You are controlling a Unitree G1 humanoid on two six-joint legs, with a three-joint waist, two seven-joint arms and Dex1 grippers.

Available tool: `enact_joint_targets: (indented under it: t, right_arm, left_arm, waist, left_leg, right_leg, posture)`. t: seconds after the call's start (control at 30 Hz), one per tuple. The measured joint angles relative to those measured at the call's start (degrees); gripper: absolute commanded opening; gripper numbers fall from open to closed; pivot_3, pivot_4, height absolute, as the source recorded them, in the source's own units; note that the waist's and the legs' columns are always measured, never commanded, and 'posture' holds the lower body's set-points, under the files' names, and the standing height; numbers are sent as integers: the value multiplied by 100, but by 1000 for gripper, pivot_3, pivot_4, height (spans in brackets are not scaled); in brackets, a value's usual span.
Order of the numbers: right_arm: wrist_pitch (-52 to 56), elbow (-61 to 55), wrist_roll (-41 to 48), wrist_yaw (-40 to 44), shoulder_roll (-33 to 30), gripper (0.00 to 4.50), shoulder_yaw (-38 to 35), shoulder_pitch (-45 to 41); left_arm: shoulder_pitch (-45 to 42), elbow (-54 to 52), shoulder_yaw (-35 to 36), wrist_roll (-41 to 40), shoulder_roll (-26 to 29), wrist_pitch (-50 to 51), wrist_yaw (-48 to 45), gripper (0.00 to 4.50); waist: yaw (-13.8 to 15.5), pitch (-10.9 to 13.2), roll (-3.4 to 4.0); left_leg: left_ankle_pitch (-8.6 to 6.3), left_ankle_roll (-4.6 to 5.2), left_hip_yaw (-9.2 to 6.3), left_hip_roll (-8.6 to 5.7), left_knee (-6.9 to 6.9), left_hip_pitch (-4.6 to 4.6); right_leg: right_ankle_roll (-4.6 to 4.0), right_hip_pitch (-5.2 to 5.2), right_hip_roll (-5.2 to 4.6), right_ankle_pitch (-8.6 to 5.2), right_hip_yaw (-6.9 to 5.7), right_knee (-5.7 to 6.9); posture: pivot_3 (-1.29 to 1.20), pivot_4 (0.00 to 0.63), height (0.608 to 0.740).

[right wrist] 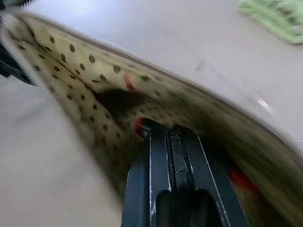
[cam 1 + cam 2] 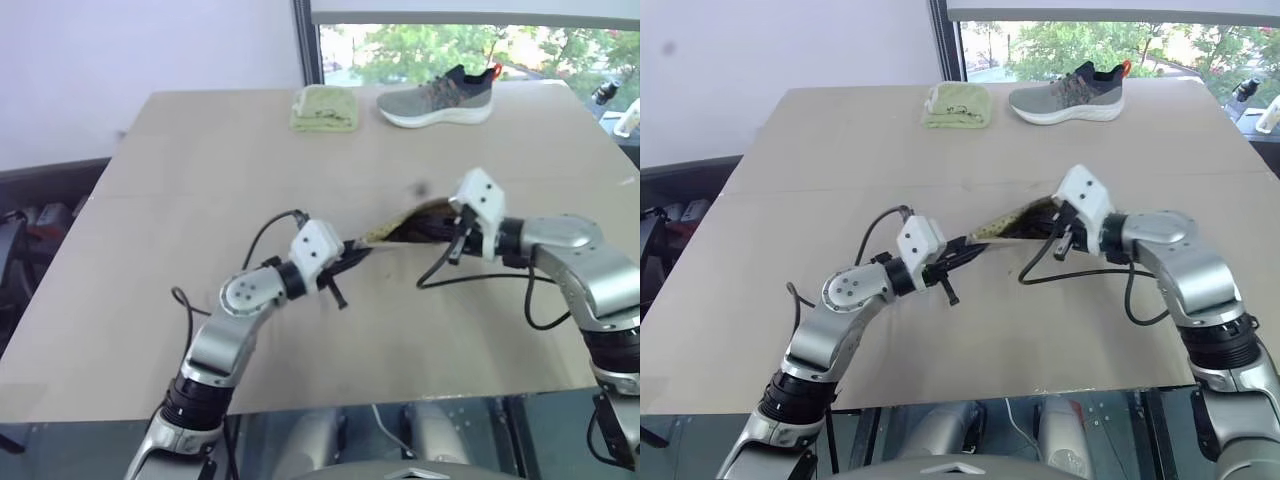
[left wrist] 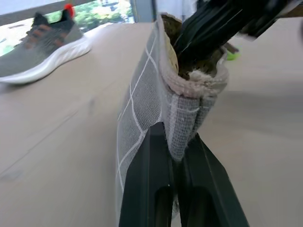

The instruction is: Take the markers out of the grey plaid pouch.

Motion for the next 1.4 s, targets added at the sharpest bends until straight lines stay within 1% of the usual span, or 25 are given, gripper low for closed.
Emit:
enact_joint_targets:
  t: [0.07, 0.17, 0.23, 0.27, 0.33, 0.47, 0.7, 0.87, 1.0, 1.07, 1.17, 1.33, 1.4]
  right_arm:
    - [-266, 226, -324, 106, -124, 98, 353, -51]
    - [-512, 388, -578, 278, -253, 818, 569, -179]
    - [-753, 445, -826, 530, -481, 1604, 813, -354]
    - [-842, 468, -936, 615, -563, 2198, 887, -405]
    - [-1067, 571, -1200, 795, -724, 3083, 1063, -523]
    - [-1319, 655, -1481, 1355, -965, 3083, 1362, -671]
    - [-1540, 723, -1788, 2176, -1170, 3083, 1565, -964]
    - [-1397, 617, -1918, 2742, -1279, 3083, 1720, -1246]
    - [-1315, 578, -2040, 3146, -1318, 3083, 1907, -1519]
    - [-1472, 896, -2251, 3174, -1230, 3083, 2096, -1579]
    - [-1892, 1573, -2561, 3092, -923, 3083, 2333, -1613]
    - [-2490, 2328, -2828, 3062, -530, 3083, 2445, -1787]
    - [-2801, 2698, -2881, 3096, -374, 3083, 2454, -1885]
  left_arm:
    - [0, -51, -4, -95, -14, 157, -35, 173]
    - [0, -135, -19, -184, -13, 314, -66, 173]
    - [-2, -216, -104, -317, -13, 468, -167, 173]
    - [-2, -227, -147, -368, -14, 526, -206, 173]
    - [0, -233, -227, -489, -14, 662, -313, 173]
    - [-9, -242, -234, -778, -49, 927, -440, 173]
    - [-167, -220, -235, -1212, -308, 1393, -489, 173]
    - [-209, -223, -272, -1539, -301, 1833, -580, 173]
    - [-208, -222, -388, -1603, -275, 1966, -621, 173]
    - [-208, -216, -403, -1601, -257, 1967, -626, 173]
    - [-193, -158, -451, -1546, -200, 1968, -622, 173]
    - [-182, -86, -443, -1511, -166, 1955, -599, 173]
    - [-179, -81, -437, -1473, -140, 1922, -594, 173]
  waist:
    - [2, 0, 0]
    - [1, 0, 0]
    - [1, 0, 0]
    - [1, 0, 0]
    - [2, 1, -1]
    - [1, 1, -1]
    - [6, 1, -2]
    - [-6, 2, -2]
    - [0, 2, -2]
    - [0, 1, -3]
    - [-2, 1, -3]
    - [-18, 1, -3]
    - [-27, -3, -10]
  left_leg:
    - [0, 0, 0, 0, 1, 0]
    - [0, 0, 1, 0, 1, 0]
    - [0, 0, 0, 0, 1, 0]
    - [0, 0, 1, -1, 0, 0]
    - [0, 0, 0, 0, 0, -1]
    - [0, 0, -1, 1, 0, 0]
    - [0, -1, -1, 0, 2, -1]
    - [0, -1, -2, 2, 1, -1]
    - [0, -1, -3, 2, 2, -1]
    - [0, -1, -2, 2, 4, 1]
    - [0, -1, 0, 1, 4, 1]
    - [0, -2, 0, 2, 4, 3]
    - [0, -2, 0, 3, 3, 17]
  right_leg:
    - [0, 0, 2, 0, -1, 1]
    - [0, 0, 6, 0, -1, 2]
    - [0, 0, 7, 0, -1, 0]
    - [0, 0, 7, 0, -1, -1]
    - [0, 0, 7, 0, -3, -2]
    - [0, 0, 6, 0, -3, -2]
    - [0, 0, 3, 0, -3, -2]
    - [0, 0, 2, 0, -2, -2]
    - [0, 1, 1, 0, -3, -2]
    - [0, 2, 0, 0, -3, -2]
    - [0, 1, 1, 0, -1, -1]
    - [0, 2, 2, 0, 0, -1]
    - [-1, 10, 3, 0, 0, -1]
  posture:
    - [0, 150, 740]
    - [0, 150, 740]
    - [0, 150, 740]
    - [0, 150, 740]
    - [0, 150, 740]
    - [0, 150, 740]
    - [0, 150, 740]
    - [0, 150, 740]
    - [0, 150, 740]
    - [0, 150, 740]
    - [0, 150, 740]
    - [0, 150, 740]
    - [0, 150, 740]
